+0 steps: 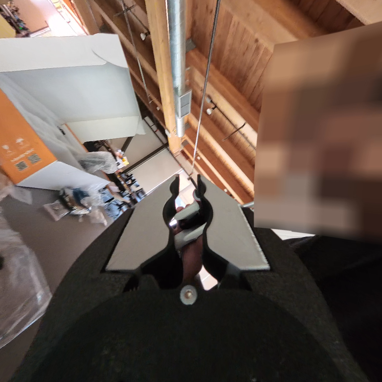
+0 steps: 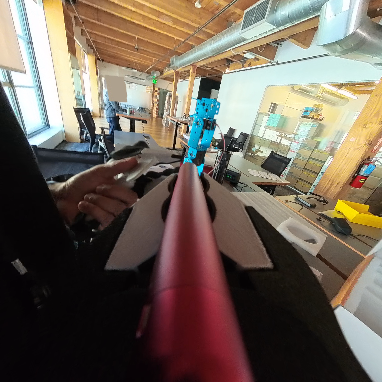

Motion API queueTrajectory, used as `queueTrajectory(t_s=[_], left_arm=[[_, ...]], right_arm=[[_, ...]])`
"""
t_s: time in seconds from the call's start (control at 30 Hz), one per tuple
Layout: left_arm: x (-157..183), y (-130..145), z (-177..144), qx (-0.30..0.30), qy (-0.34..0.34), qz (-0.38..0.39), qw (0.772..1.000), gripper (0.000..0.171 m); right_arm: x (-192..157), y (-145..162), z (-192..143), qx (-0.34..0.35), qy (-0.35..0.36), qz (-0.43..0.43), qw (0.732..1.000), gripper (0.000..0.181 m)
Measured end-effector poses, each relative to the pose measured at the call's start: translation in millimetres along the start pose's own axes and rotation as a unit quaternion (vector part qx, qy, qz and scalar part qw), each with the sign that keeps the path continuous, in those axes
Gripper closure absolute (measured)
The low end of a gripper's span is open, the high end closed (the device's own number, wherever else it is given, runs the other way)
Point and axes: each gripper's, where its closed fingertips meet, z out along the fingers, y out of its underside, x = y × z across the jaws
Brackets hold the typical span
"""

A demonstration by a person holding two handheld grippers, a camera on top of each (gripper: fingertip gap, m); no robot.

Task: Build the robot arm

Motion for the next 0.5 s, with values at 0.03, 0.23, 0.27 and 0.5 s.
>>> queueTrajectory(t_s=[0.03,0.23,0.27,0.5], left_arm=[[1.1,0.7,-1.5,-0.007,-0.006,0.012,1.0,0.156],[0.5,-0.7,-6.1,-0.005,-0.015,0.011,1.0,0.156],[0.5,-0.7,-5.9,-0.004,-0.014,0.009,1.0,0.157],[1.2,2.8,-4.0,-0.008,-0.009,0.007,1.0,0.168]], right_arm=[[0.0,1.8,0.4,-0.006,0.0,-0.004,1.0,0.157],[-5.1,2.3,5.0,-0.007,-0.015,-0.005,1.0,0.157],[-5.7,2.5,6.0,-0.007,-0.016,-0.005,1.0,0.157],[-8.1,2.5,8.1,-0.008,-0.021,-0.008,1.0,0.157]])
